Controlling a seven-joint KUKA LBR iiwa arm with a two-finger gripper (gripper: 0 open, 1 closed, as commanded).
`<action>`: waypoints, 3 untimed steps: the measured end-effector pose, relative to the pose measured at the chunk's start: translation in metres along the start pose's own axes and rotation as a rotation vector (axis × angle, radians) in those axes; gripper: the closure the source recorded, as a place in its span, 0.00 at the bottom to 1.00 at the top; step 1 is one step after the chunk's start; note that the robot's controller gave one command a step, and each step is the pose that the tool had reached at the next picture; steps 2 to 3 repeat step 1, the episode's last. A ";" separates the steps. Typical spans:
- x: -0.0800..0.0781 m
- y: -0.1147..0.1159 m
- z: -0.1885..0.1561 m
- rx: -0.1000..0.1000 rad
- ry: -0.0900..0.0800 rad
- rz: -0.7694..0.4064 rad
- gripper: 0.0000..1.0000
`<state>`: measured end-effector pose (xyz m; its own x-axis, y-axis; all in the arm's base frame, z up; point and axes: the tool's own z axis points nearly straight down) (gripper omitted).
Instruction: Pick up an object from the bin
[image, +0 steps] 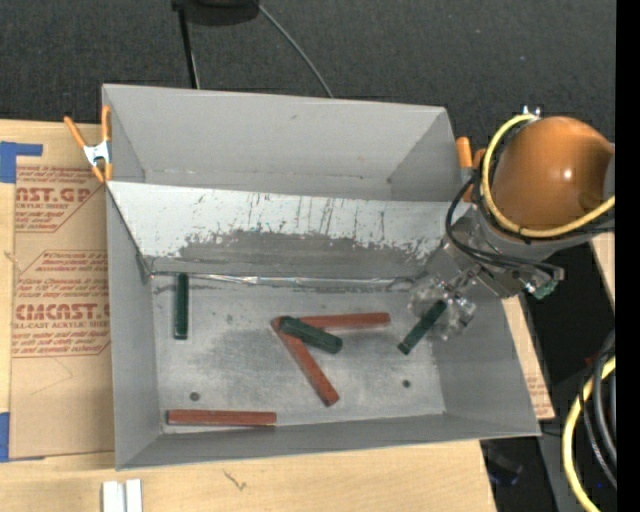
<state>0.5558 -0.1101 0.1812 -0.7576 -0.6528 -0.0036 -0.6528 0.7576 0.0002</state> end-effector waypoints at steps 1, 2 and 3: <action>0.000 0.000 0.000 0.000 0.000 0.000 1.00; 0.000 0.000 0.000 0.000 0.000 0.000 1.00; 0.000 0.000 0.000 0.000 0.000 0.000 1.00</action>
Offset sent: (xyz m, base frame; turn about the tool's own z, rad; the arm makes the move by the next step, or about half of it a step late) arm -0.0066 -0.0040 0.0512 -0.0048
